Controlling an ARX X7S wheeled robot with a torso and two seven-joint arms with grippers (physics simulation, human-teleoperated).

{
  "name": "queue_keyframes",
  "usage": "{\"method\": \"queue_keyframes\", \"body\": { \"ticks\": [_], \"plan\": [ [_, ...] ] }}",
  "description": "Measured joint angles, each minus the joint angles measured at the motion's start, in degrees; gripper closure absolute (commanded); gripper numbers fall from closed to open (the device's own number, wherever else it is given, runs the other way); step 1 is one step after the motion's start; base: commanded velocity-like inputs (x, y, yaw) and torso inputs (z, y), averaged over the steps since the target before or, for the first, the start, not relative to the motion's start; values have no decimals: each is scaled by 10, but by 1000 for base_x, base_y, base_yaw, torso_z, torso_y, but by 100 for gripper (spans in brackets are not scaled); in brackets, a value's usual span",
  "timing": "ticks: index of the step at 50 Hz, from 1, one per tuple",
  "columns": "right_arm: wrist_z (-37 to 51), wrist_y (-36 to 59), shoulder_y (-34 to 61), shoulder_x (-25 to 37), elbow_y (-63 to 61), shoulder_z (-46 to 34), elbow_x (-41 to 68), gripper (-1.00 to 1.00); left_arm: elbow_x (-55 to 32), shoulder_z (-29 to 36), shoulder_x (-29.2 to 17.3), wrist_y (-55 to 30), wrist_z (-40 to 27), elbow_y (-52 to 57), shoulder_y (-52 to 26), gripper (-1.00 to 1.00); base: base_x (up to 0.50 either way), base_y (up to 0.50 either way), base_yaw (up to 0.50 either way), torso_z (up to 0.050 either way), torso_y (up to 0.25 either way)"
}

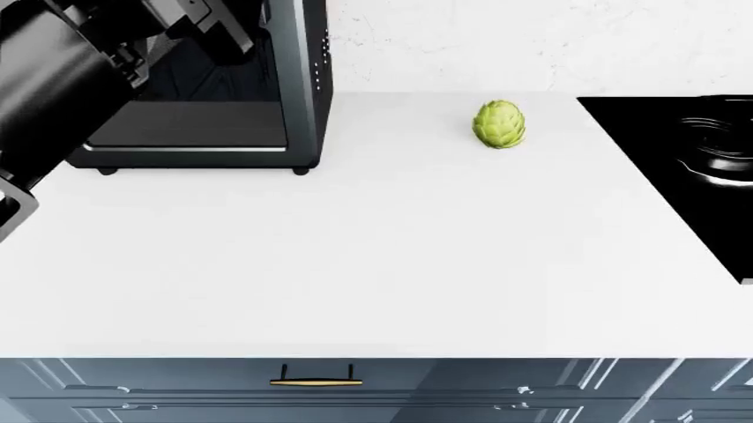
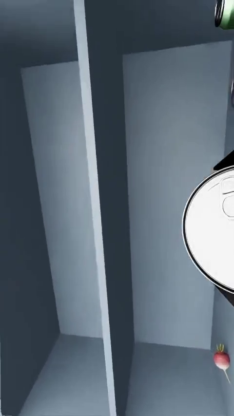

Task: Pick the cans from the counter and place them in their designated side in the cabinet.

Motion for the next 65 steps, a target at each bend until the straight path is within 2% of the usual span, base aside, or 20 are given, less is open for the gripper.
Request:
{"method": "queue_keyframes", "body": {
  "ticks": [19,65],
  "plan": [
    [6,-20,18,-21,46,18,-64,100,-20,2,-8,0,-16,10,-25,-100,0,0,0,0,0],
    [7,-23,21,-24,54,21,-75,100,-28,14,-20,-13,-14,10,-86,-100,0,0,0,0,1]
  ]
}}
